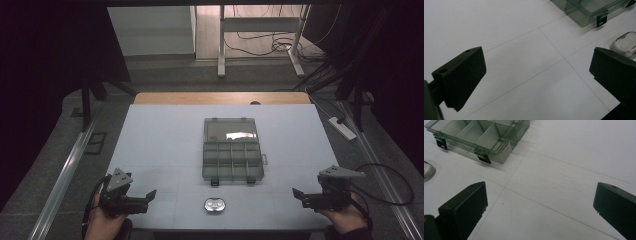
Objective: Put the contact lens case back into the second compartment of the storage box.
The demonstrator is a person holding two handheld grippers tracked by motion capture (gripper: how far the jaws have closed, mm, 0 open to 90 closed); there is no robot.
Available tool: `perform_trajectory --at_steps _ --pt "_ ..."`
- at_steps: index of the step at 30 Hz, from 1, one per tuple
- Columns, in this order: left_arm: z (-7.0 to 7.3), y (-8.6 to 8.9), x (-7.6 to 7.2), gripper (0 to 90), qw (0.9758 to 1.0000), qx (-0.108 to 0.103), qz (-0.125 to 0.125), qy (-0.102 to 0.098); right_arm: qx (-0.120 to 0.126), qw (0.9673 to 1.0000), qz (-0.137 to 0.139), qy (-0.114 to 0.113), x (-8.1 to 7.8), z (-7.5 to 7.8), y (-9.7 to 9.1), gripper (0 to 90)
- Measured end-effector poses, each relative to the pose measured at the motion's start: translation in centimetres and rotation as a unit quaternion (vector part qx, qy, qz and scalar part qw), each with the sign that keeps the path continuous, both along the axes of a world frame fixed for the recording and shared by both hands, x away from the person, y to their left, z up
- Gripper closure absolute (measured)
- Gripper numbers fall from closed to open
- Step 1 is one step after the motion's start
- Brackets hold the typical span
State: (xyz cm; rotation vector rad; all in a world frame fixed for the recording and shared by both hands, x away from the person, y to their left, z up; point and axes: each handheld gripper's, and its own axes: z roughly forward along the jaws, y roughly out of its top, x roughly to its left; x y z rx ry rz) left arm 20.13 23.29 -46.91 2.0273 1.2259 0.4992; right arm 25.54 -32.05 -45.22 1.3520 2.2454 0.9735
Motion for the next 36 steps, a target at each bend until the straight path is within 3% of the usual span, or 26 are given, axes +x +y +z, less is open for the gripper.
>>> perform_trajectory --at_steps 21,28,36 --pt "0.0 0.1 -0.1 1.8 1.0 -0.006 -0.005 -0.005 -0.011 0.9999 0.012 0.004 0.0 0.0 0.3 0.0" --pt "0.0 0.0 0.0 2.1 1.0 -0.006 -0.007 -0.003 -0.001 0.9995 0.03 0.006 -0.1 0.1 0.5 0.0" --pt "0.0 0.1 0.1 2.3 0.9999 -0.006 -0.009 -0.001 0.01 0.998 0.062 -0.008 0.4 0.4 1.1 0.0"
